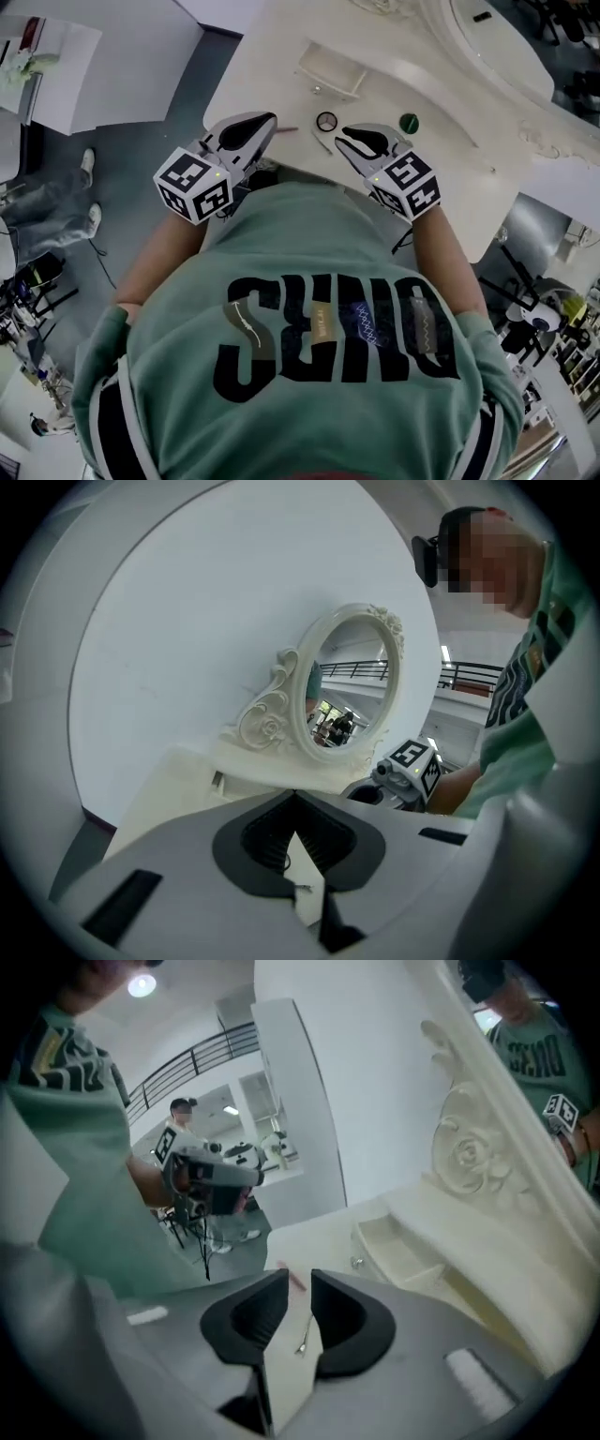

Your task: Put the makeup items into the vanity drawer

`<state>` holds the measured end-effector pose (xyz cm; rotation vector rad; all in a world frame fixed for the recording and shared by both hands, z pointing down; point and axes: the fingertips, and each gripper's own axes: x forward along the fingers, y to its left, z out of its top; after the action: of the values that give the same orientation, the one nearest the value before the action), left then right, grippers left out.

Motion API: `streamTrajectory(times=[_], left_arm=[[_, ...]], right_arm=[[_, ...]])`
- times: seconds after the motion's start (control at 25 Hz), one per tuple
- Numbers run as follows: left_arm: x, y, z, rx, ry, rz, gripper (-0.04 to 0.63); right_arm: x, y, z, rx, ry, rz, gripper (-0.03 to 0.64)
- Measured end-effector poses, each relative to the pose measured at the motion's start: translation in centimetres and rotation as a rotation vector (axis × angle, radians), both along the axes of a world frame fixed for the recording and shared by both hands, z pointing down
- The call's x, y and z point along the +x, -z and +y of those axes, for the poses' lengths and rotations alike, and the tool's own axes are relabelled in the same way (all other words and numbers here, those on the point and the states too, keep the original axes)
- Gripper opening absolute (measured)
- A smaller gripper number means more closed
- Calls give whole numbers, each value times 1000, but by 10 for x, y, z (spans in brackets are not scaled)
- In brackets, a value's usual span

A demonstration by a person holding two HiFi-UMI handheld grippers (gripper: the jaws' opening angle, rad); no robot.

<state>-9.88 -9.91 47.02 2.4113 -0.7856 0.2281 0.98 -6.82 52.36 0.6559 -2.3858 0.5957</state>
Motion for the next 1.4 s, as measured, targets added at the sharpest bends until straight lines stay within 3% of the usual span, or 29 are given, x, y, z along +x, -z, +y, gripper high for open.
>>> streamTrajectory(times=[0.24, 0.52, 0.72, 0.76, 1.0, 1.2, 1.4], left_arm=[[-26, -21, 6, -58, 4, -30, -2], [-25, -30, 12, -83, -21, -36, -2], [-23, -30, 16, -88, -39, -48, -2], [-22, -30, 17, -87, -44, -50, -2], [-9, -14, 21, -56, -79, -44, -2], [17, 21, 14, 13, -133, -2, -2], [67, 79, 2, 126, -224, 76, -2]], right_arm=[[-13, -92, 28, -128, 58, 234, 86], [-9, -145, 51, -181, 74, 377, 86], [-13, -155, 57, -157, 82, 402, 75], [-14, -156, 58, -154, 83, 399, 49], [-8, -121, 50, -109, 22, 306, 44], [22, -28, 24, 49, -145, 149, 44], [93, 80, 11, 233, -359, -31, 44]])
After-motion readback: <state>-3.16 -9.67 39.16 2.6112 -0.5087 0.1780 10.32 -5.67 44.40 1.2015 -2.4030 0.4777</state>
